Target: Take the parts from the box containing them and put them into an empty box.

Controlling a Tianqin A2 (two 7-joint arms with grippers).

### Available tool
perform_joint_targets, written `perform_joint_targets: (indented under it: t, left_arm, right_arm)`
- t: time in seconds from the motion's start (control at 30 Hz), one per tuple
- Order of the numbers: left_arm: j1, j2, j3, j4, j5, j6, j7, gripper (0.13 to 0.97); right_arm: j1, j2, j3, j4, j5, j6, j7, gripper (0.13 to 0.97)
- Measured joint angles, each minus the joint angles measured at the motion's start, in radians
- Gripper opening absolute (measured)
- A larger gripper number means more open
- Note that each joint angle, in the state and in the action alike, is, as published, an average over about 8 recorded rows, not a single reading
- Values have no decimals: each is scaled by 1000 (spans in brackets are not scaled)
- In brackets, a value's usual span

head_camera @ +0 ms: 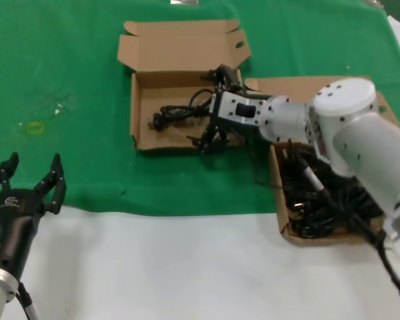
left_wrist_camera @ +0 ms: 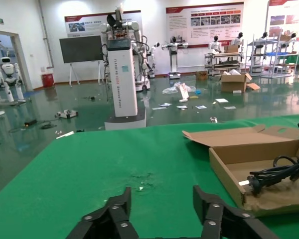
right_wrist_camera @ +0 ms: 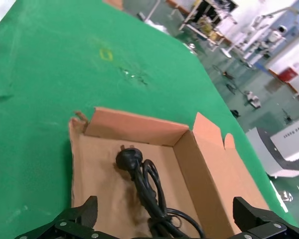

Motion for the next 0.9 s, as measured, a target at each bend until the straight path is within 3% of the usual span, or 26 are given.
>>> perform_joint_targets:
  t: [0.17, 0.43, 0.57, 0.9]
  left_arm:
    - [0, 0, 0, 0, 0, 0, 0, 438]
    - [0, 0, 0, 0, 0, 0, 0, 663]
    - [0, 0, 0, 0, 0, 0, 0, 663]
    - [0, 0, 0, 0, 0, 0, 1, 849]
  right_arm:
    - [-87, 19, 46, 101, -6, 40, 58, 942]
    - [-231, 51, 123, 268, -17, 106, 155, 966]
    - [-304, 67, 162, 353, -23, 139, 204, 966]
    - [-486, 108, 258, 563, -36, 222, 325, 966]
